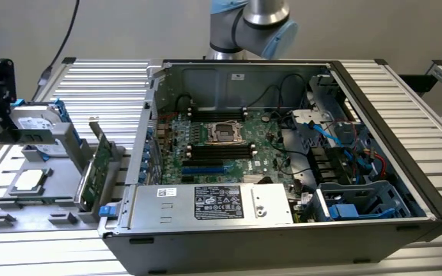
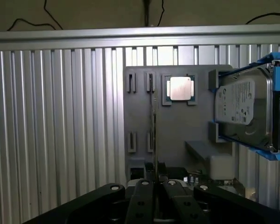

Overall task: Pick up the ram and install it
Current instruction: 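Pick up the ram and move it above insertion slot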

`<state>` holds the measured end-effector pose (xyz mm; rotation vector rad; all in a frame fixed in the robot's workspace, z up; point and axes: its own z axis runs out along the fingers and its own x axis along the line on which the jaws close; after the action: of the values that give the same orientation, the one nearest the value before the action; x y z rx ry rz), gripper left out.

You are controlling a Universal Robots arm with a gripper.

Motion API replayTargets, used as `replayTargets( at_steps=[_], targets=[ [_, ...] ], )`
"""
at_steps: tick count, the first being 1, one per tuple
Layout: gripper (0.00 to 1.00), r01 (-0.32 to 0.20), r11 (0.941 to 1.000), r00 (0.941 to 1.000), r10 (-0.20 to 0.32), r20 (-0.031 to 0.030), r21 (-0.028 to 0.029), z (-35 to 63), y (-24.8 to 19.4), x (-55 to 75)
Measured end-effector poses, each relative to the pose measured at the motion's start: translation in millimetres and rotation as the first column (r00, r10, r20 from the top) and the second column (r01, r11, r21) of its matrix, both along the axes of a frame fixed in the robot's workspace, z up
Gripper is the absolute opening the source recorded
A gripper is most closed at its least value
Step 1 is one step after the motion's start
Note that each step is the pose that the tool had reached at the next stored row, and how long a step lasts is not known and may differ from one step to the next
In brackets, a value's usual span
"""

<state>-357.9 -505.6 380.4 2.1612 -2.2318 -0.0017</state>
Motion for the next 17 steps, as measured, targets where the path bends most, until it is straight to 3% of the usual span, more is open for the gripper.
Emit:
replayTargets(
  at_steps=[17],
  targets=[
    [0.14, 0.0, 1.0, 1.0, 0.0, -0.0001, -0.0001, 31.1, 17.2, 58.4]
  ],
)
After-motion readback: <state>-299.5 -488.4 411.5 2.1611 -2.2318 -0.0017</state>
